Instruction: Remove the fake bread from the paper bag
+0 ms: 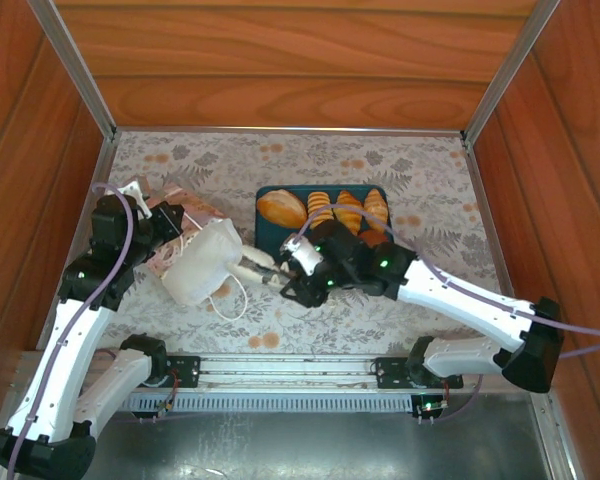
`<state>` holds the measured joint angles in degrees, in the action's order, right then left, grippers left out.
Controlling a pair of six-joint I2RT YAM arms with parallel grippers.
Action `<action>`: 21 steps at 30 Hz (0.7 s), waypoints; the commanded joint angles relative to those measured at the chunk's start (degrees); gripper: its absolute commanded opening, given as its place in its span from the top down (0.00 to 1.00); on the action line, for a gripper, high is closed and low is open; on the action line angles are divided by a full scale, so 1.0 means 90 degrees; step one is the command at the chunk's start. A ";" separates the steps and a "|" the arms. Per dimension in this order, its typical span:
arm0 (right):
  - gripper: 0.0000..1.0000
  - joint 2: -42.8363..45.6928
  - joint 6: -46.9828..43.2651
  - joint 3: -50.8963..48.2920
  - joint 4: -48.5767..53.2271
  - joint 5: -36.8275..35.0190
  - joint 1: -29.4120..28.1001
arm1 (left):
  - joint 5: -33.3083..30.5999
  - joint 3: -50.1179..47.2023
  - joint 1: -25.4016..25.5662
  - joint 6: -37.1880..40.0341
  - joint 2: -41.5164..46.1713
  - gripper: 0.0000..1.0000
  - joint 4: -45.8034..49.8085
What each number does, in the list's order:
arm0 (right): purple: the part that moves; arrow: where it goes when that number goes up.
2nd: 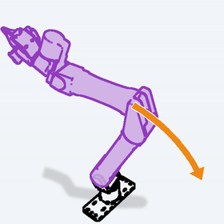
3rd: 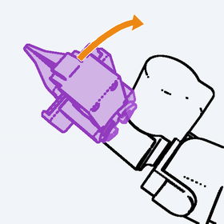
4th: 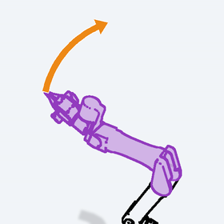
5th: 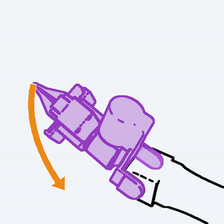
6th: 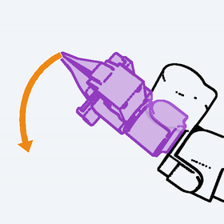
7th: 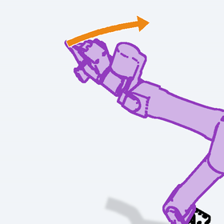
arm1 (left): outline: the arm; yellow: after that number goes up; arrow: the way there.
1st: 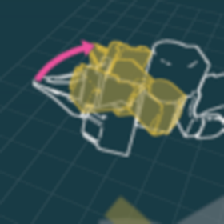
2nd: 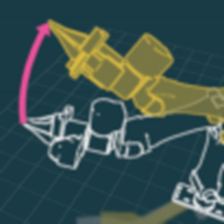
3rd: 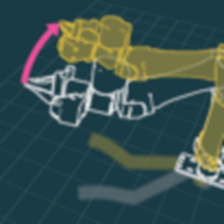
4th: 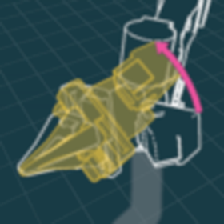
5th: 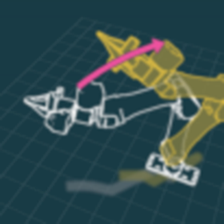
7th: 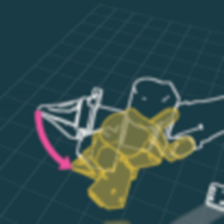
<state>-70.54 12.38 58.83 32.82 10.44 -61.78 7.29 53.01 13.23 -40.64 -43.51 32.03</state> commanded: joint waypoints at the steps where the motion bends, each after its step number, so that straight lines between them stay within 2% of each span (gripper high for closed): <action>1: 0.50 -0.0284 0.0800 -0.0058 -0.1249 -0.0127 -0.0353 | -0.0116 0.0229 -0.0042 0.0209 0.0040 1.00 0.0276; 4: 0.51 -0.0690 0.0933 0.0015 -0.1648 -0.0510 -0.0653 | -0.0175 0.0303 -0.0043 0.0166 -0.0008 1.00 0.0388; 10: 0.51 -0.1745 0.1064 0.0792 -0.1464 -0.0979 -0.1070 | -0.0329 0.0362 -0.0036 0.0032 -0.0010 1.00 0.0503; 16: 0.50 -0.2640 0.1526 0.1373 -0.1868 -0.0920 -0.1219 | -0.0352 0.0401 -0.0036 -0.0024 -0.0062 1.00 0.0513; 21: 0.50 -0.3338 0.2050 0.1856 -0.1810 -0.1202 -0.1241 | -0.0342 0.0409 -0.0039 -0.0047 -0.0071 1.00 0.0532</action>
<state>-98.89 26.59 73.01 18.50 1.89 -72.42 4.82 55.02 13.23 -40.58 -44.12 35.90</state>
